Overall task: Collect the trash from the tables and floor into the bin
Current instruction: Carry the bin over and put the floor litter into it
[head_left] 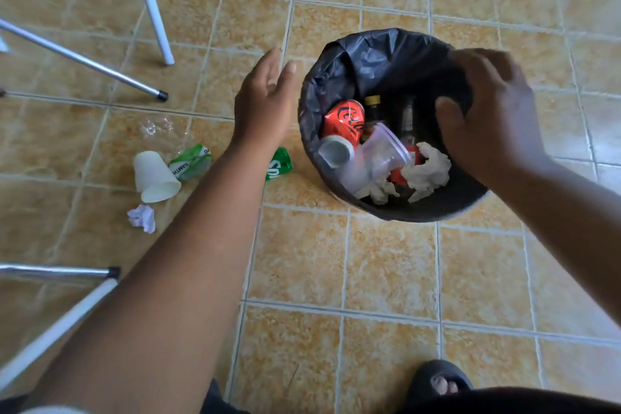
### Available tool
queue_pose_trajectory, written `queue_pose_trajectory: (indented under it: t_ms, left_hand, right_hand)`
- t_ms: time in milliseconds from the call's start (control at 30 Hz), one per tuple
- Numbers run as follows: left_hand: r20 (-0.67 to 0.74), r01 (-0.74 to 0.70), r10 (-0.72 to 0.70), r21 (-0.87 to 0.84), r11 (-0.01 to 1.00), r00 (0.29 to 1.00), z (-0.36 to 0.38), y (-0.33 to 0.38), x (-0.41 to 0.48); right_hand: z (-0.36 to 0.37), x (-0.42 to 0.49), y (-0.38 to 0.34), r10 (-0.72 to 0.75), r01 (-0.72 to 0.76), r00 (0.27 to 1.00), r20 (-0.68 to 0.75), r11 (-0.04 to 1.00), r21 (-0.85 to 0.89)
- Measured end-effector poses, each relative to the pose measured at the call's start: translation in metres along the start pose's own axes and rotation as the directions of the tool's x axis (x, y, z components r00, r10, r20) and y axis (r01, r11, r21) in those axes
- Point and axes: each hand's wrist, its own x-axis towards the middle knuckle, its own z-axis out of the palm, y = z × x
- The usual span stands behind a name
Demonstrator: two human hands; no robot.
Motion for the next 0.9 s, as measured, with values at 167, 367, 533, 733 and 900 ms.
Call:
queue_pose_trajectory:
  t_ms: [167, 367, 533, 733, 900]
  left_hand:
    - [-0.304, 0.142, -0.079, 0.194, 0.971, 0.95, -0.079, -0.056, 0.028]
    - [-0.468, 0.462, -0.284, 0.327, 0.824, 0.837, -0.152, -0.156, 0.028]
    - [-0.407, 0.588, -0.432, 0.446, 0.675, 0.805, -0.168, -0.217, 0.023]
    - [-0.381, 0.642, -0.517, 0.442, 0.626, 0.767, -0.158, -0.244, 0.019]
    - [-0.462, 0.686, -0.518, 0.361, 0.631, 0.72, -0.152, -0.245, 0.018]
  right_hand:
    - [0.036, 0.003, -0.113, -0.369, 0.356, 0.927, 0.069, 0.923, 0.148]
    - [0.147, -0.008, -0.204, -0.409, 0.402, 0.805, 0.431, 0.909, 0.111]
    - [0.229, -0.018, -0.195, -0.204, 0.36, 0.797, 0.569, 0.917, -0.175]
    - [0.267, -0.032, -0.155, -0.102, 0.463, 0.746, 0.658, 0.79, -0.402]
    - [0.269, -0.044, -0.153, -0.192, 0.469, 0.794, 0.577, 0.797, -0.381]
